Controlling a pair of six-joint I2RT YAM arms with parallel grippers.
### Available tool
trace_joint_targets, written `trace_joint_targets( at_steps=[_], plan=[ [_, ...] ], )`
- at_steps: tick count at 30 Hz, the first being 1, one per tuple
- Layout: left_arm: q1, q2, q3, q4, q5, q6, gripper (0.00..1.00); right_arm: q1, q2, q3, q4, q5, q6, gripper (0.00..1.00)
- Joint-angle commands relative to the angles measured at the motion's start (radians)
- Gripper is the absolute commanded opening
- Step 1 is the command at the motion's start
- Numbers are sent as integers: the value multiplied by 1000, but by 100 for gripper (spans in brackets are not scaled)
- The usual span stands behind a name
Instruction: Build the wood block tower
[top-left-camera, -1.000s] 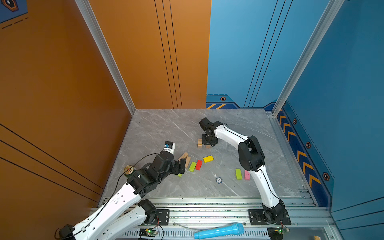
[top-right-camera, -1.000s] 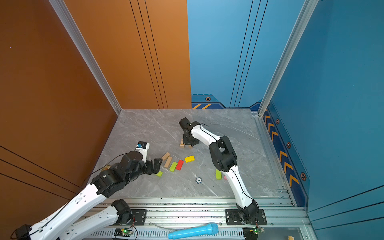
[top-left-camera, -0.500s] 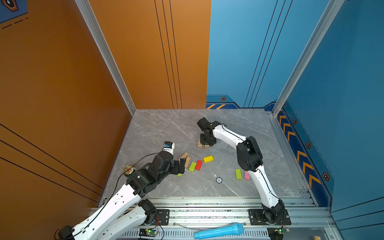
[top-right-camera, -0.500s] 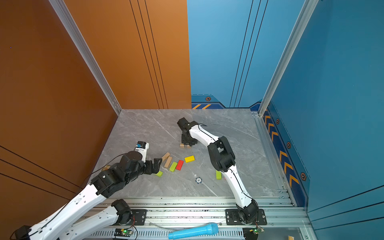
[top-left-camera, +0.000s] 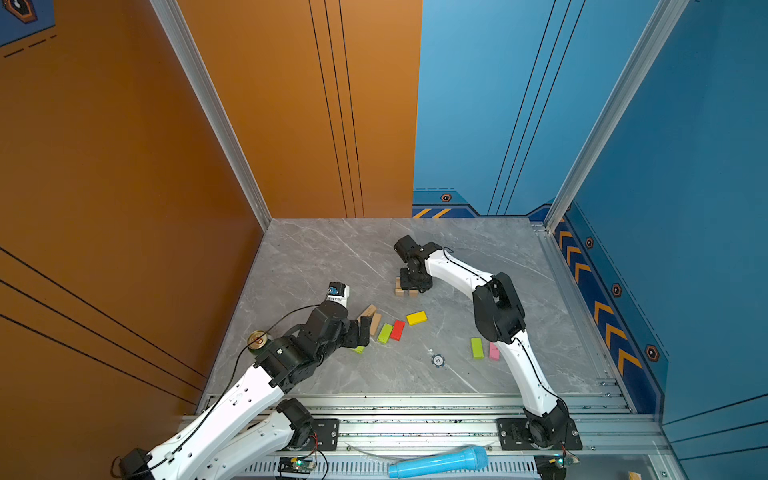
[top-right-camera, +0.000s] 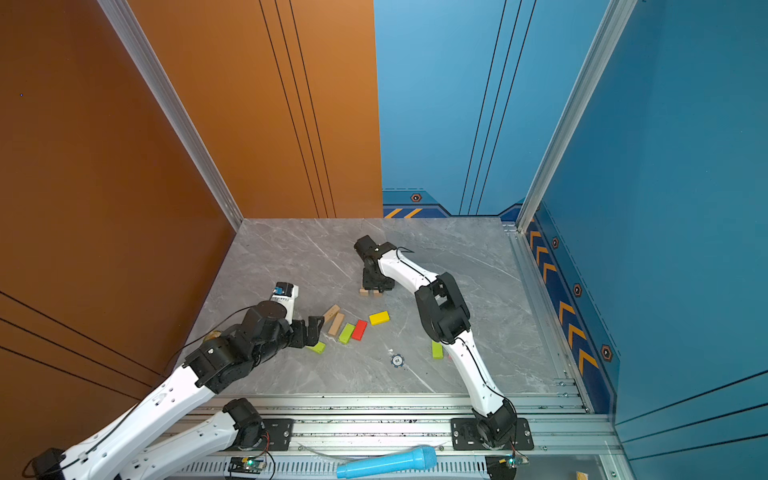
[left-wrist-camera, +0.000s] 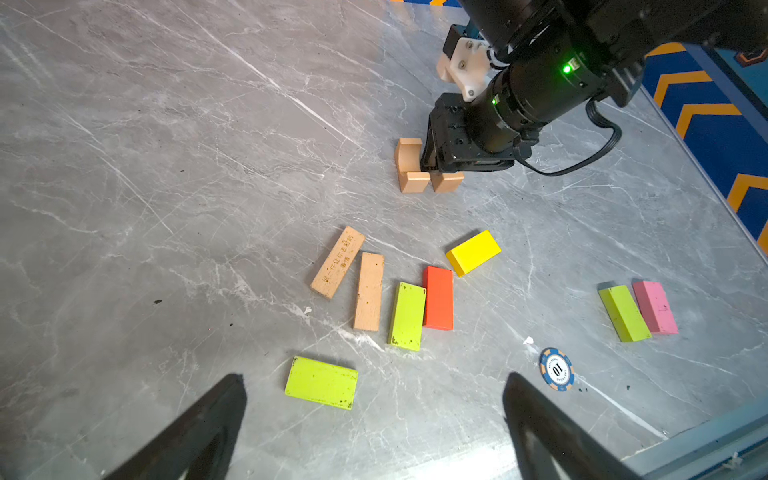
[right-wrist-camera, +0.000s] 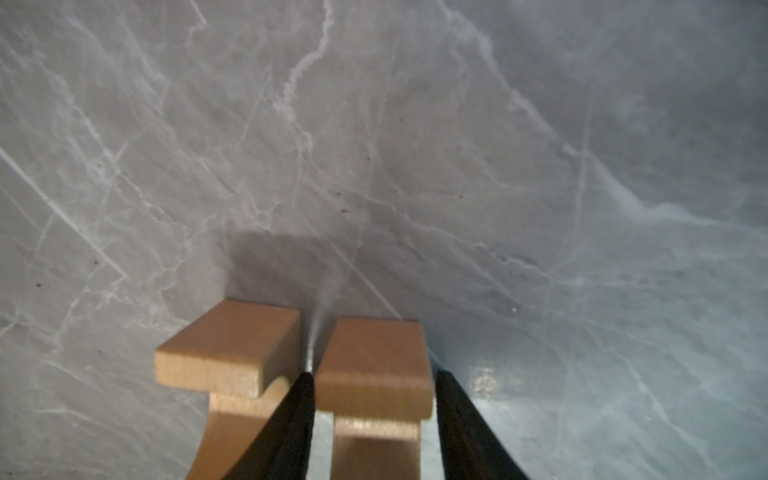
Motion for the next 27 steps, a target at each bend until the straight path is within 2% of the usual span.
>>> trace_joint_targets(
  at_steps=[1, 15, 22, 23, 25, 27],
  plan=[
    [14, 2, 15, 9, 19, -9, 98, -6, -3, 23, -42, -3, 0, 51],
    [18, 11, 30, 9, 60, -10, 98, -9, -94, -3, -47, -13, -6, 56],
    [18, 16, 31, 9, 61, -3, 98, -5, -135, -25, -47, 12, 1, 62],
    [19, 15, 29, 10, 58, -3, 98, -2, -135, -23, -46, 11, 8, 66],
    [19, 9, 31, 8, 50, -1, 98, 3, -134, -21, -46, 13, 26, 80],
    [19, 4, 31, 4, 38, -2, 98, 11, -127, -15, -47, 25, 42, 88]
  ],
)
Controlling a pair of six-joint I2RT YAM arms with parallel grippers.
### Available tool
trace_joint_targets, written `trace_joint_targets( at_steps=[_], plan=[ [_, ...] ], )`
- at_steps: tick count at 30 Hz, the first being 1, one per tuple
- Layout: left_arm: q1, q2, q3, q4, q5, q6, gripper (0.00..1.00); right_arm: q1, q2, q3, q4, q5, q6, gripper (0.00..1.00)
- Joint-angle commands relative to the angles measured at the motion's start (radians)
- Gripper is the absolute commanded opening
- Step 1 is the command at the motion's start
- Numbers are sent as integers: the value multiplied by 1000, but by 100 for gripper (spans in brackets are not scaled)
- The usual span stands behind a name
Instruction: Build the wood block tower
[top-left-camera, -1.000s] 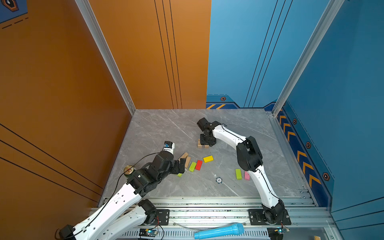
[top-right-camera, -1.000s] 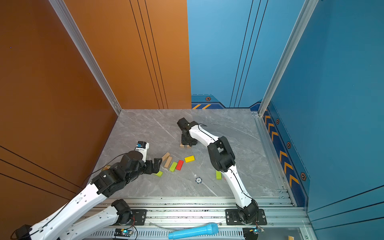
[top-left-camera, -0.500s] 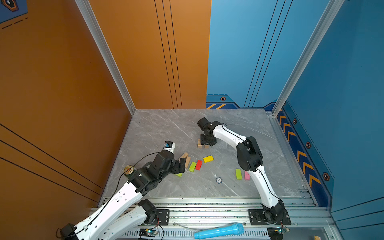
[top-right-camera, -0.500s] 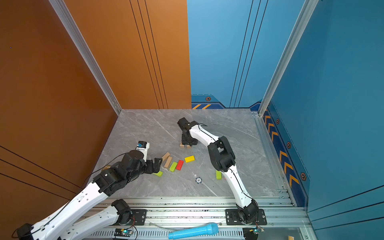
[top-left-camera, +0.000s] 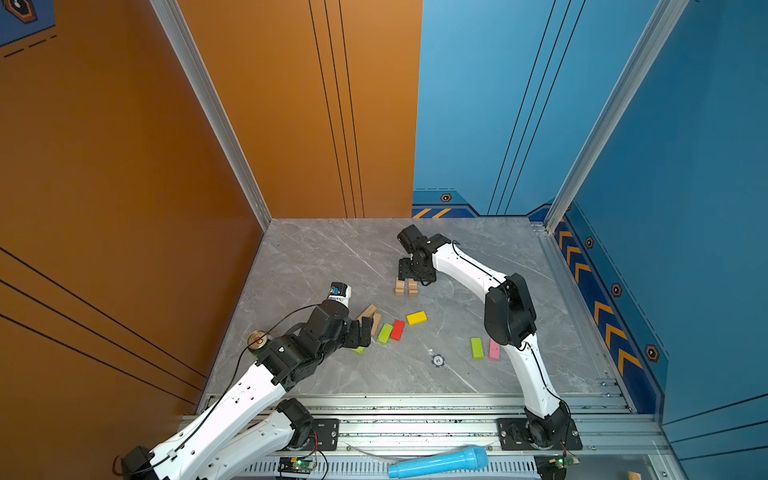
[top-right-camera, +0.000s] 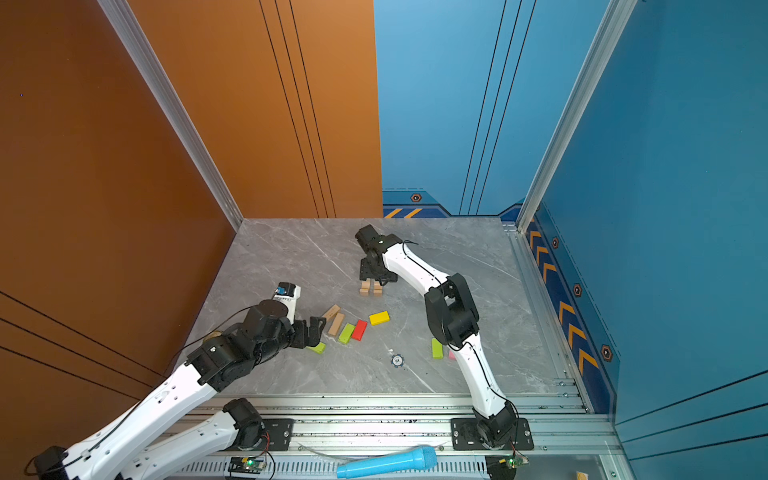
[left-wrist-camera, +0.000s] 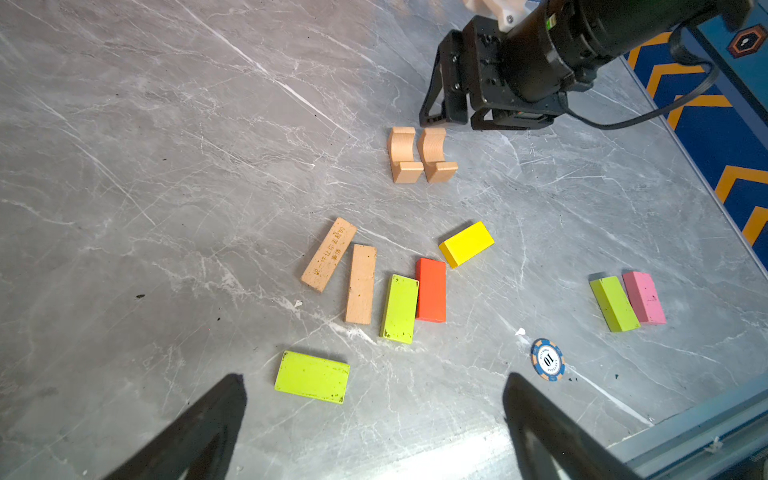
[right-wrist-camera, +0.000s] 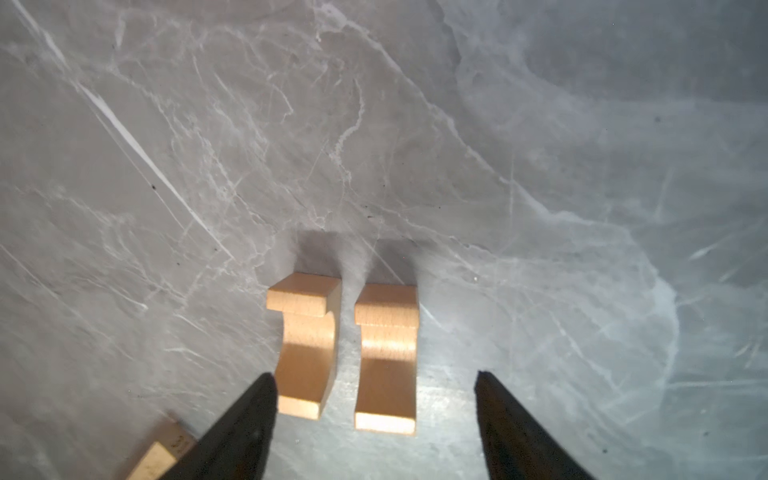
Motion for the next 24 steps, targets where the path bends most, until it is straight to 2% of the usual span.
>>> trace_joint_targets(
  at_steps=[1, 2, 3, 12, 24],
  plan=[
    [10, -11, 31, 1, -7, 1, 98, 17, -11, -3, -38, 32, 37, 94],
    [11, -15, 32, 0, -10, 1, 98, 20, -4, 3, -42, 41, 49, 99],
    [13, -17, 33, -4, -13, 1, 98, 23, 5, 13, -46, 45, 62, 100],
    [25, -27, 34, -8, -8, -3, 98, 32, 94, 89, -80, 47, 108, 99],
    [37, -25, 26, -8, -5, -10, 98, 33, 128, 99, -87, 40, 117, 98]
  ],
)
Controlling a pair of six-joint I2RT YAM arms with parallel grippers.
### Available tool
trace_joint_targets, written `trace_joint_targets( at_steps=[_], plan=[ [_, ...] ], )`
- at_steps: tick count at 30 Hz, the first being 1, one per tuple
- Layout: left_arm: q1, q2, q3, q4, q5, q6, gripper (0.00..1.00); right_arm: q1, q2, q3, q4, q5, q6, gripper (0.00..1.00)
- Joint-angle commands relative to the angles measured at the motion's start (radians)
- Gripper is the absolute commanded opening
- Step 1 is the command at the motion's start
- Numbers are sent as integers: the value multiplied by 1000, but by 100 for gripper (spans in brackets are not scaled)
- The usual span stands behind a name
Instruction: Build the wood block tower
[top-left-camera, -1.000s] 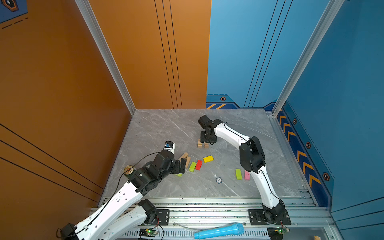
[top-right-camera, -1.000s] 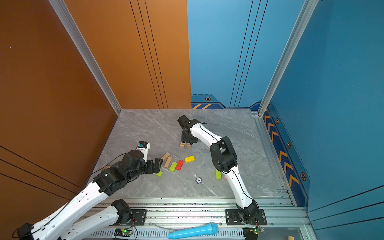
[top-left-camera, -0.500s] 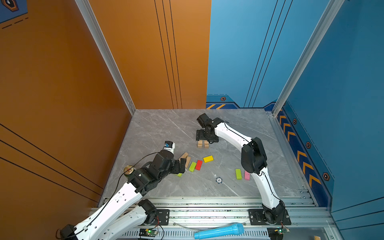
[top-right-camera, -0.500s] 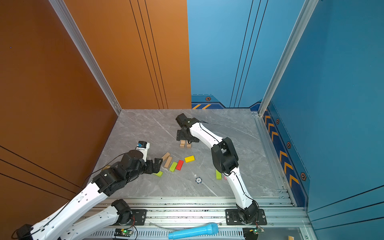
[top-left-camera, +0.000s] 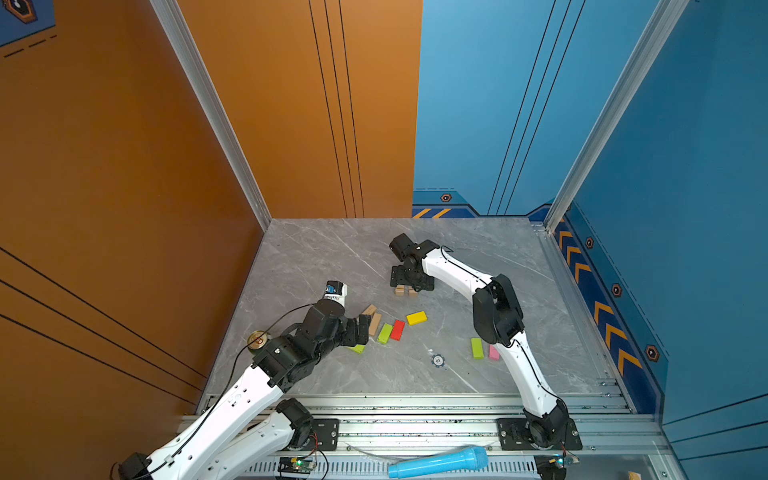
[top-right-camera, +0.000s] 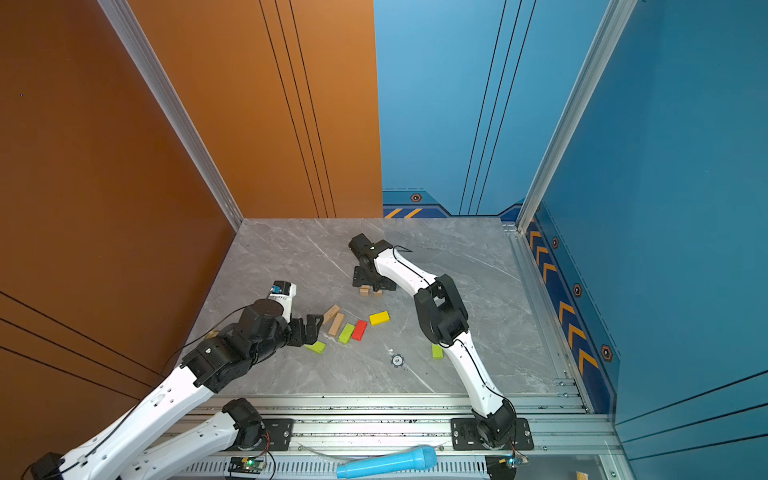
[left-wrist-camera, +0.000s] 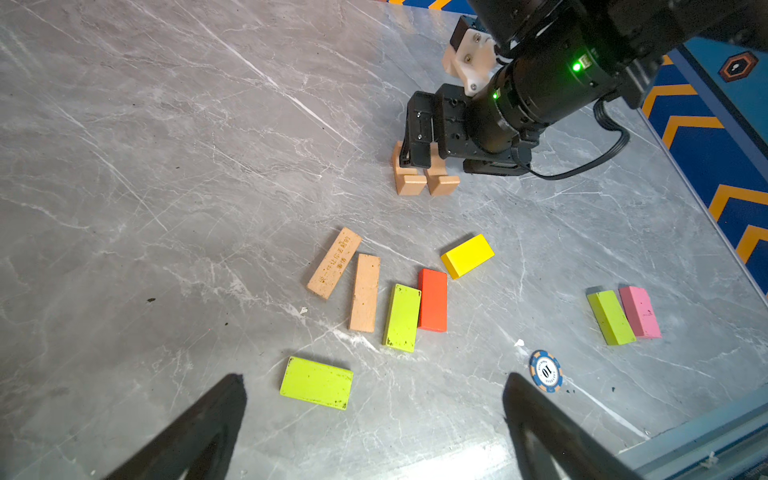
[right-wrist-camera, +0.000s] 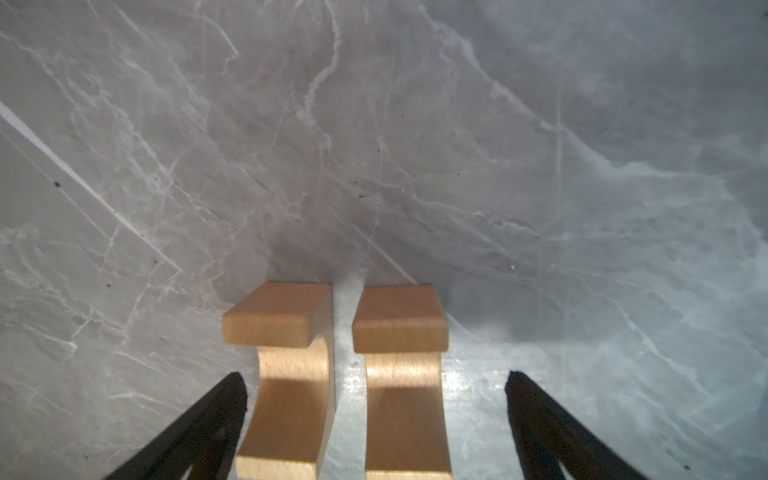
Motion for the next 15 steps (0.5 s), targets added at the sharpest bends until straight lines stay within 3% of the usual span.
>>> trace_joint_targets(
  at_steps=[1, 15],
  plan=[
    [15, -5, 18, -8, -4, -10, 98, 1, 24, 28, -38, 13, 17, 97],
    [22, -13, 18, -9, -5, -12, 98, 10, 50, 58, -39, -17, 16, 96]
  ],
)
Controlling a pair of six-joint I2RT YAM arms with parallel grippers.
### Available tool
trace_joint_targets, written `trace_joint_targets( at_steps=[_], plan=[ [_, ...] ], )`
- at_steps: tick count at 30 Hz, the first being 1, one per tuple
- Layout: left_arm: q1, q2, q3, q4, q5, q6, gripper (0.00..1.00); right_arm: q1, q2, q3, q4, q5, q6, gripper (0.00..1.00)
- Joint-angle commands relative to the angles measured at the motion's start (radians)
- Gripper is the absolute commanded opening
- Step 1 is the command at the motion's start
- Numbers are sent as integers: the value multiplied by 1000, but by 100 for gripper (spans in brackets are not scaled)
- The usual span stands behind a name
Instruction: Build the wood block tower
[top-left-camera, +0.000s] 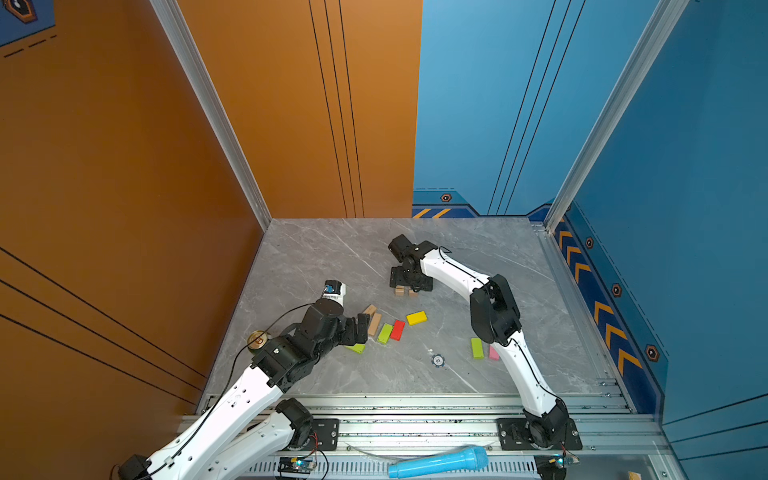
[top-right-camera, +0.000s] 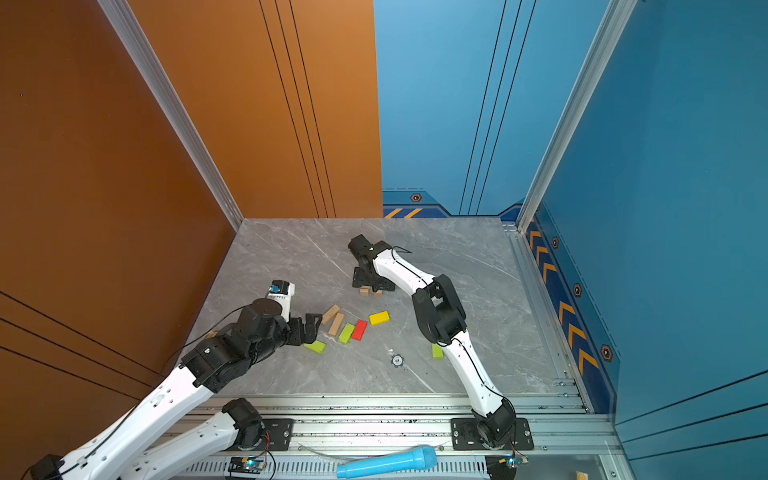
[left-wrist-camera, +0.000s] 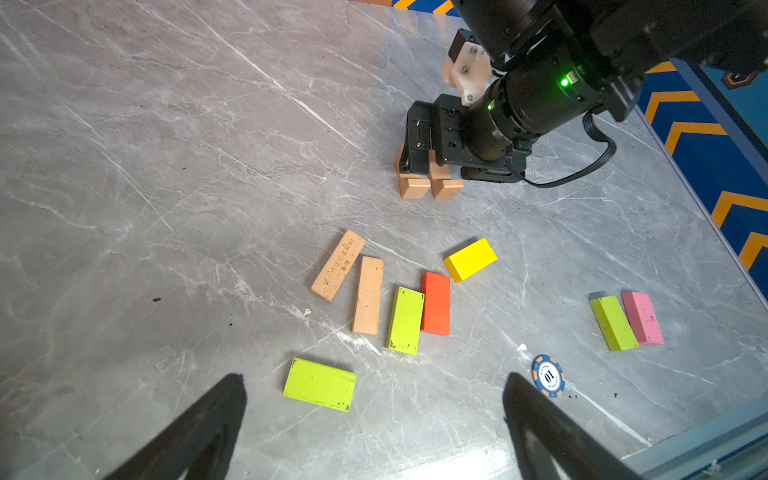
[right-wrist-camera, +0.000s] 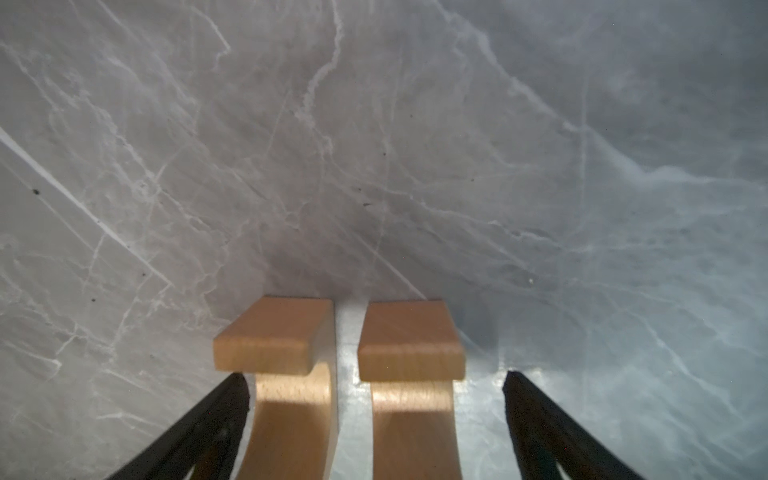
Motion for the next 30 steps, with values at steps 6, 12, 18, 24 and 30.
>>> trace_joint_targets(
  at_steps=[6, 12, 18, 24, 30],
  plan=[
    [15, -12, 17, -8, -3, -8, 98, 12, 21, 46, -38, -24, 12, 96],
    [17, -13, 14, -9, 0, -10, 98, 15, 25, 50, -38, -24, 11, 96],
    [18, -19, 16, -8, 4, -9, 98, 15, 29, 49, -45, -16, 12, 95],
    [19, -24, 11, -9, 1, -12, 98, 12, 45, 49, -52, -12, 9, 91],
    [20, -24, 9, -8, 3, -12, 98, 8, 63, 52, -56, -13, 9, 83]
  ],
)
